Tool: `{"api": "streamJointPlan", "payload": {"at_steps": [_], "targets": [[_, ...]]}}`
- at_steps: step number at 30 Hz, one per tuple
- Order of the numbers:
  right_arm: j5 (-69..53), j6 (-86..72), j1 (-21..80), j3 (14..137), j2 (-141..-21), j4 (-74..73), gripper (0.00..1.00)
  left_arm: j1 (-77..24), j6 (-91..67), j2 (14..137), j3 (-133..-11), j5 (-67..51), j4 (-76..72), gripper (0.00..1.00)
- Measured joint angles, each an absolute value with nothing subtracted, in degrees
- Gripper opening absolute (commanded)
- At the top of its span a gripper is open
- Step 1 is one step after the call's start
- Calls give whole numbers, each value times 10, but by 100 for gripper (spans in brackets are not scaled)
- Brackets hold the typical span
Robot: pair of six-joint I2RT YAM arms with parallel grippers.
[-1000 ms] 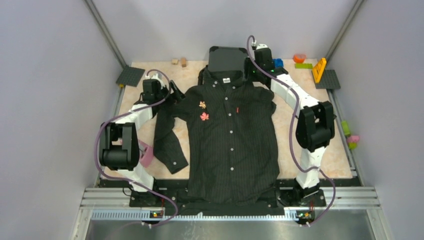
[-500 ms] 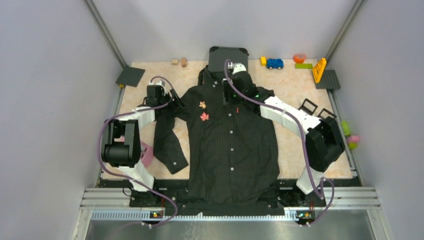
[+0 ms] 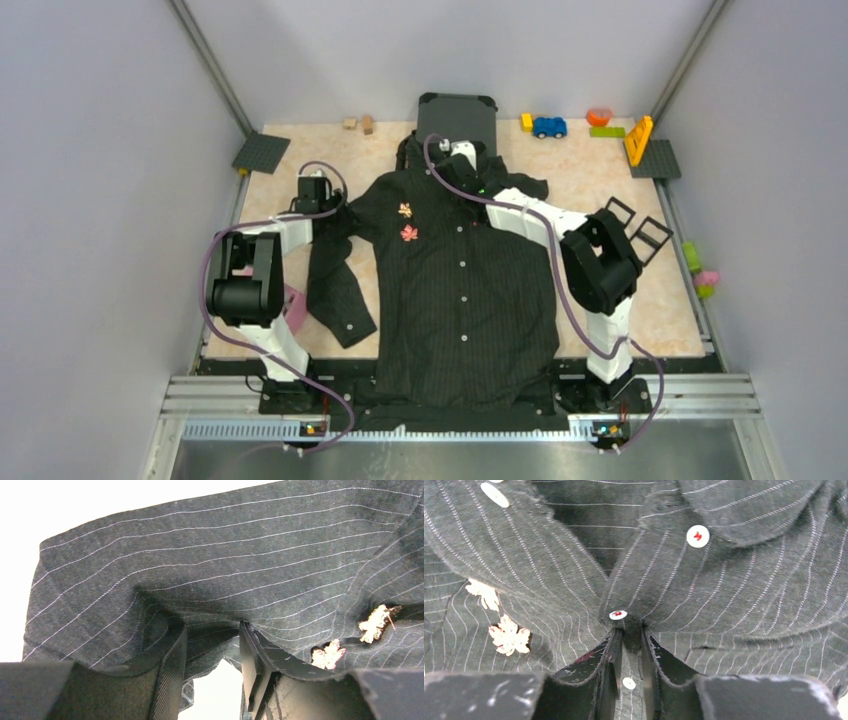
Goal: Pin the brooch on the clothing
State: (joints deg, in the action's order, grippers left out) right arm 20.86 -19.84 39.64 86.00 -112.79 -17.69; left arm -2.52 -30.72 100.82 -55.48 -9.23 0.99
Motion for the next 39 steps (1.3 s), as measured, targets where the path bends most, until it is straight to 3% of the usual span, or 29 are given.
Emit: {"api": "streamJointPlan", "payload": {"at_steps": [2, 19, 21, 23, 26, 29, 32, 39], "targets": [[221, -202, 396, 868, -1134, -182, 0, -25, -311, 1009, -553, -78, 16, 37], [218, -232, 368, 858, -1112, -194, 0, -4, -335, 992, -532, -5, 21, 32], [212, -232, 367, 858, -1112, -194, 7, 1, -337, 991, -531, -9, 21, 33], [207, -231, 367, 858, -1112, -194, 21, 3, -338, 991, -531, -14, 21, 39], [198, -229, 367, 858, -1112, -194, 38, 5, -339, 990, -531, -27, 19, 65], [187, -220, 366, 858, -1110, -194, 49, 5, -333, 982, -533, -37, 19, 79], [174, -208, 366, 858, -1105, -193, 56, 7, -327, 976, -536, -48, 28, 88], [134, -190, 365, 853, -1054, -191, 58, 6, -306, 951, -543, -73, 50, 93]]}}
